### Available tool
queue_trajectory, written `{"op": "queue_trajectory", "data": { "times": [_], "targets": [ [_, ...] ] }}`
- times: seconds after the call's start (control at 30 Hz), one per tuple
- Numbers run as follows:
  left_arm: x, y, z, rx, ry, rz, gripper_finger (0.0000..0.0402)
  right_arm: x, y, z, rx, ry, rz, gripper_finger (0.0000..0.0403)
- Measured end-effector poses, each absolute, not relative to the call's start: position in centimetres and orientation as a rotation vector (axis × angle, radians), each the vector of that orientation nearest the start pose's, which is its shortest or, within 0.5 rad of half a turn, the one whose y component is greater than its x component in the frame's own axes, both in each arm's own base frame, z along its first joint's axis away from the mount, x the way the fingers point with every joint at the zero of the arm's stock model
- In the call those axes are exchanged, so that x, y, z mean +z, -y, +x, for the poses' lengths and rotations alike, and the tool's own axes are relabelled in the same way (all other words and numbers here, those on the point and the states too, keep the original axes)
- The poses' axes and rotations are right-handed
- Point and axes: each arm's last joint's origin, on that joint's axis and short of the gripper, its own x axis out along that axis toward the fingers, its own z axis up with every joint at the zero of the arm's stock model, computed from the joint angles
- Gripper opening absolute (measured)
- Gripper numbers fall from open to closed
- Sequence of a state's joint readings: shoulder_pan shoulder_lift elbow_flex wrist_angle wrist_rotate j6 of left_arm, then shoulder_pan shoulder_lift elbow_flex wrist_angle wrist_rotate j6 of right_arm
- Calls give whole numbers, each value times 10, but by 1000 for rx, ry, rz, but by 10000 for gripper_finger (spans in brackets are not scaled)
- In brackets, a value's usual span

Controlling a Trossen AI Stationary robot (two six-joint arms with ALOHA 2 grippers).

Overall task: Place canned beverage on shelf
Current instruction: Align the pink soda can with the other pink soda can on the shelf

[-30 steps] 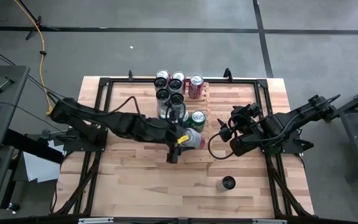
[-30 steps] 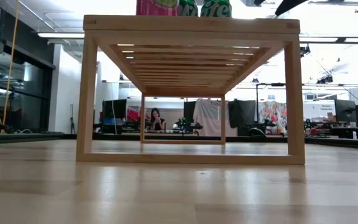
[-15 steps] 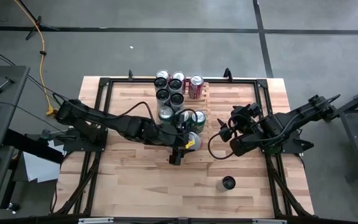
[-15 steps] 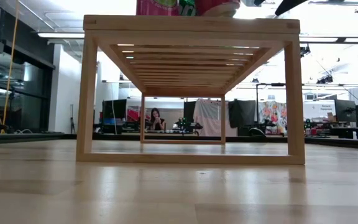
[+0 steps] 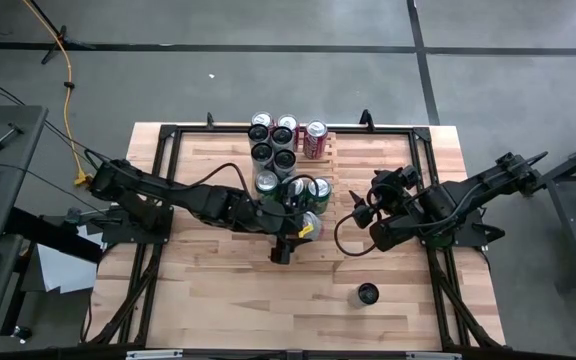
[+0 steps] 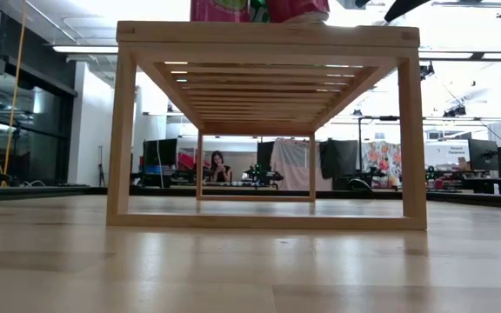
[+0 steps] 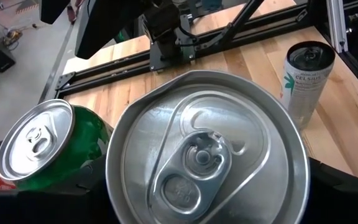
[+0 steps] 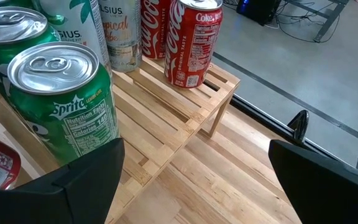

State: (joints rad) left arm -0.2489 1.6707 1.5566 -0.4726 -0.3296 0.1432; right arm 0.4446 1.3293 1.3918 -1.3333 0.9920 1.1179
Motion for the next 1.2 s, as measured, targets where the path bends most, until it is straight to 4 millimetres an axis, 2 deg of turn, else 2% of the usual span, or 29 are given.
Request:
{"op": "queue_trajectory", "data": {
  "times": [0.13,0.57,0.67,0.93,1.07,1.2],
  "targets": [
    [345,83,366,38,-572,308,310,355,-74,211,-883,-552,167,385],
    [345,83,366,40,-574,300,310,356,-75,213,-876,-542,183,385],
    [345,83,366,40,-574,300,310,357,-79,217,-800,-576,170,385],
    [344,83,366,40,-576,300,310,358,-112,215,-491,-670,6,385],
    [344,83,366,40,-576,301,310,352,-135,212,-458,-645,-55,385],
    [345,83,366,40,-570,299,310,332,-160,219,-463,-639,-147,385]
  ]
}}
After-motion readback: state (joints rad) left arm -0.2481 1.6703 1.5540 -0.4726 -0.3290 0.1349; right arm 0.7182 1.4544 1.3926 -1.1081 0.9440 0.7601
